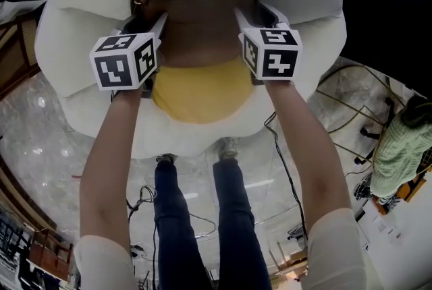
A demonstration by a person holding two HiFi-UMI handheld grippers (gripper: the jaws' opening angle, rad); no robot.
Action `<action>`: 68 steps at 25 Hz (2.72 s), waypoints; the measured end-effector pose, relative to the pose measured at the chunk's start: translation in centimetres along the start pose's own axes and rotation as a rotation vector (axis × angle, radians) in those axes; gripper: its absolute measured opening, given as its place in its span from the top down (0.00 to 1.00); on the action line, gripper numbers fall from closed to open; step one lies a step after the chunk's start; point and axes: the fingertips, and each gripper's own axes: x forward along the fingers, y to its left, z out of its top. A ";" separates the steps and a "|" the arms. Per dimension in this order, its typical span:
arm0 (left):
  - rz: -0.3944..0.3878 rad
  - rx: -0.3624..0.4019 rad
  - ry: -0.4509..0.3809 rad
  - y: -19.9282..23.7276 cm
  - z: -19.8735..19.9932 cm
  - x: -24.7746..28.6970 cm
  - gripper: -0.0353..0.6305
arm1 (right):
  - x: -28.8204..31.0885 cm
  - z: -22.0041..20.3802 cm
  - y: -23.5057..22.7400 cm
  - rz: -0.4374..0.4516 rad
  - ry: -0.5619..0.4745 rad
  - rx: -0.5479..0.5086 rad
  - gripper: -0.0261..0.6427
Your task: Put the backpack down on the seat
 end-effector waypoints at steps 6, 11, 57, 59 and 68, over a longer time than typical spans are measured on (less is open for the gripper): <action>0.013 -0.008 -0.013 0.5 -0.6 -0.9 0.61 | -0.6 -0.3 -0.5 -0.020 0.002 0.080 0.59; 0.022 -0.027 -0.028 0.9 -0.5 -1.8 0.61 | -1.4 0.2 -0.4 -0.013 -0.037 0.095 0.58; 0.014 0.061 -0.140 -8.4 4.6 -17.0 0.90 | -18.2 7.6 4.6 0.058 -0.132 0.095 0.92; 0.005 0.080 -0.140 -9.3 4.9 -17.7 0.90 | -19.2 8.0 4.7 0.062 -0.140 0.102 0.92; -0.029 0.084 -0.159 -12.3 6.1 -22.0 0.90 | -24.0 9.7 5.3 0.066 -0.165 0.132 0.92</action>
